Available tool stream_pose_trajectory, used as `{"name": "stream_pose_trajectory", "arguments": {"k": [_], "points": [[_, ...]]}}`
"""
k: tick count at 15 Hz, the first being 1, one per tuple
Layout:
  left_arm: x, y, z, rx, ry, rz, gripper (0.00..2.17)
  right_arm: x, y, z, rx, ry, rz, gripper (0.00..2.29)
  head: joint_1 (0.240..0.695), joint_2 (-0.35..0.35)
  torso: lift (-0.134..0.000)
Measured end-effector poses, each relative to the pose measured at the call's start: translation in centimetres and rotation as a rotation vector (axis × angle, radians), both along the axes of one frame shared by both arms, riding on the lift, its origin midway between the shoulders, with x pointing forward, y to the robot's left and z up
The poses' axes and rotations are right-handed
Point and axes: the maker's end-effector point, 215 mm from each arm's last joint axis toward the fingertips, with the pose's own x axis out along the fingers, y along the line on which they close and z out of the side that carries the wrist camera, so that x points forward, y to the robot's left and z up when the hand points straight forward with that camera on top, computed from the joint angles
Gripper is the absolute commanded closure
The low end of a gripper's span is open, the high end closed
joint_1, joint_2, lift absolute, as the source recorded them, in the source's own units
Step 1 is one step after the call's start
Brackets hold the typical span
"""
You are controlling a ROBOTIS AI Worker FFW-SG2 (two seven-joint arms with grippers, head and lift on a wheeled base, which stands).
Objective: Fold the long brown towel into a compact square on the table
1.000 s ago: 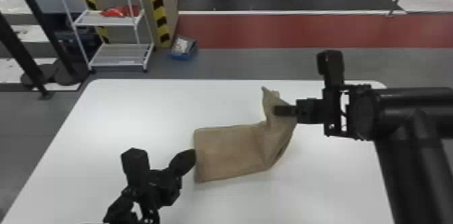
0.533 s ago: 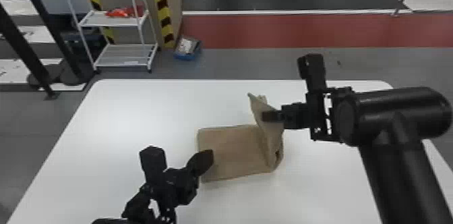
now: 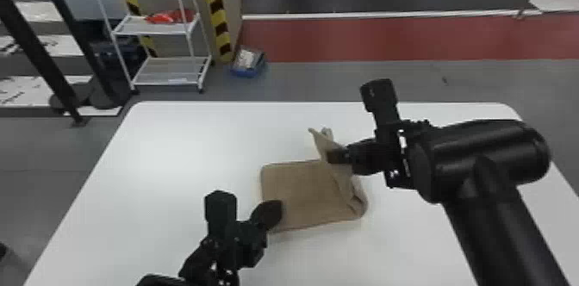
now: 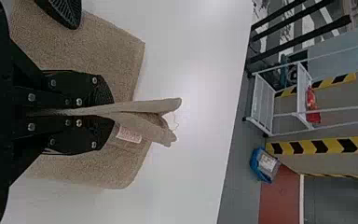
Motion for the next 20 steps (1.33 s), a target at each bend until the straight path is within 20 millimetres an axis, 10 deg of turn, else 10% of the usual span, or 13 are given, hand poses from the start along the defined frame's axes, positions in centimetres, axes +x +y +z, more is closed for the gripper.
{"name": "stream_pose_trajectory", "arguments": {"k": [20], "points": [[-0.4, -2.4, -1.8, 0.010, 0.035, -0.022, 1.95, -2.5, 7.2, -5.4, -0.089, -0.078, 0.156, 0.83, 0.695, 0.127, -0.057]]}}
